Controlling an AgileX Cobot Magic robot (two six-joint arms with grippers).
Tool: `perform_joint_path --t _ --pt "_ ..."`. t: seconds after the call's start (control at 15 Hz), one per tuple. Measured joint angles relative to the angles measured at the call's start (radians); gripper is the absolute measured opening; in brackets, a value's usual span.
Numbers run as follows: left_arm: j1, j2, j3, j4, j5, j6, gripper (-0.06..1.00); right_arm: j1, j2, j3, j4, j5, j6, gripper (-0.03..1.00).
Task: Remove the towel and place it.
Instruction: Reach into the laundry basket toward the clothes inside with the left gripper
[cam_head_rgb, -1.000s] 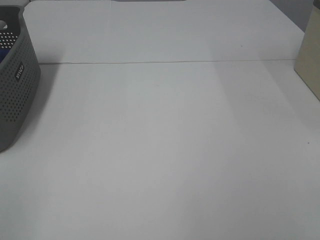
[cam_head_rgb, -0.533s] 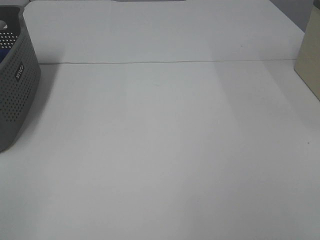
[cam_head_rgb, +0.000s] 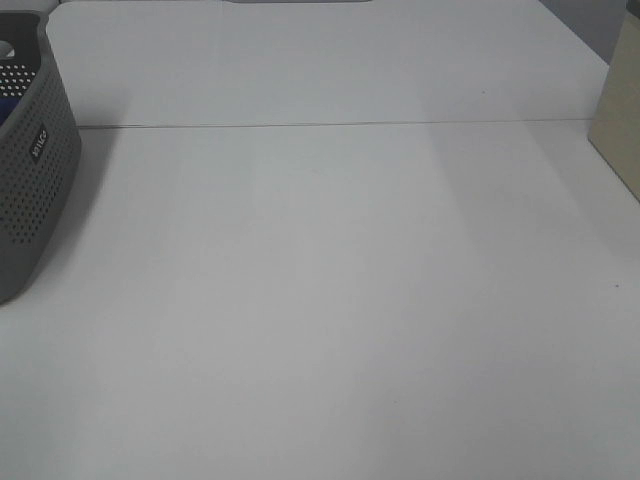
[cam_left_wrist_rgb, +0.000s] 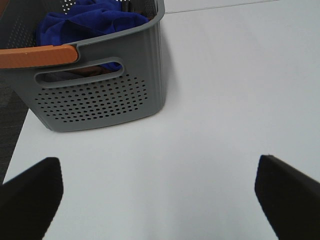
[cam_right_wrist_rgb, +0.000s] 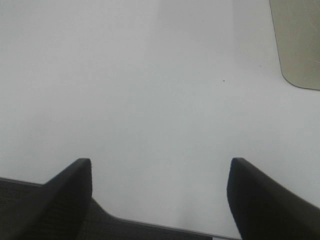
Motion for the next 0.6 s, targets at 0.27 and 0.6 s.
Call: perform_joint_path --t 0.27,0.6 --pt "0.0 0.018 -0.003 -0.016 0.001 0.102 0.99 0.0 0.0 0.0 0.0 0.0 0.0 0.74" --pt "0.0 0.256 -0.174 -0.029 0.0 0.256 0.99 0.0 0.0 0.0 0.0 0.0 0.0 0.74"
